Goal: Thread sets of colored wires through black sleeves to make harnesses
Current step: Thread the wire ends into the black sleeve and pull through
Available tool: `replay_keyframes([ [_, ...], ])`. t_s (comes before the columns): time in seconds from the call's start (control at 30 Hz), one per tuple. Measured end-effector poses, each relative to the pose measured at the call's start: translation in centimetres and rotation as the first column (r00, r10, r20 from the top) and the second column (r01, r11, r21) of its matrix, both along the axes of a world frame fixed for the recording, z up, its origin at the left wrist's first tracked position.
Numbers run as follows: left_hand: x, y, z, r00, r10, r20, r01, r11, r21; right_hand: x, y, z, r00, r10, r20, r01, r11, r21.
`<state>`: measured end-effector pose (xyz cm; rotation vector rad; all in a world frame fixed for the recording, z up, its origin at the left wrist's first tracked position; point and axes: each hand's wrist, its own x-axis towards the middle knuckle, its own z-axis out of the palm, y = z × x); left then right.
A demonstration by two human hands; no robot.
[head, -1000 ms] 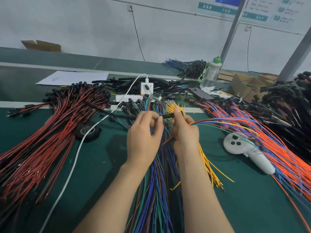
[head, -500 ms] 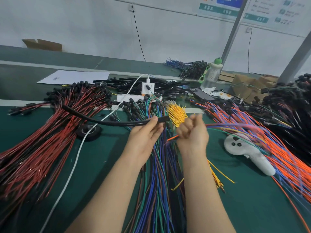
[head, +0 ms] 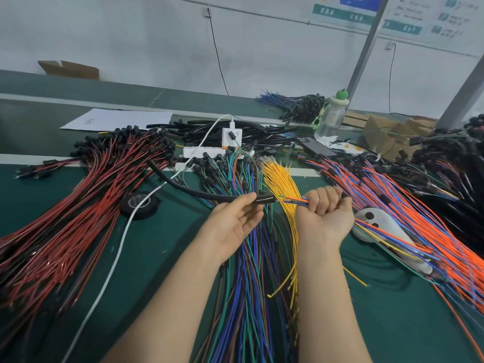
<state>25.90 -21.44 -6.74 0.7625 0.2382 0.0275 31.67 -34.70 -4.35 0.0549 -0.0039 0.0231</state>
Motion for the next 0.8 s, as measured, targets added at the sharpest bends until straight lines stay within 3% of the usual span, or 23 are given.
replay_keyframes([
  [0.8, -0.11, -0.44, 0.25, 0.997, -0.077, -0.029, 0.078, 0.997, 0.004, -0.18, 0.22, 0.50, 0.998, -0.056, -0.017, 0.052, 0.985, -0.162],
])
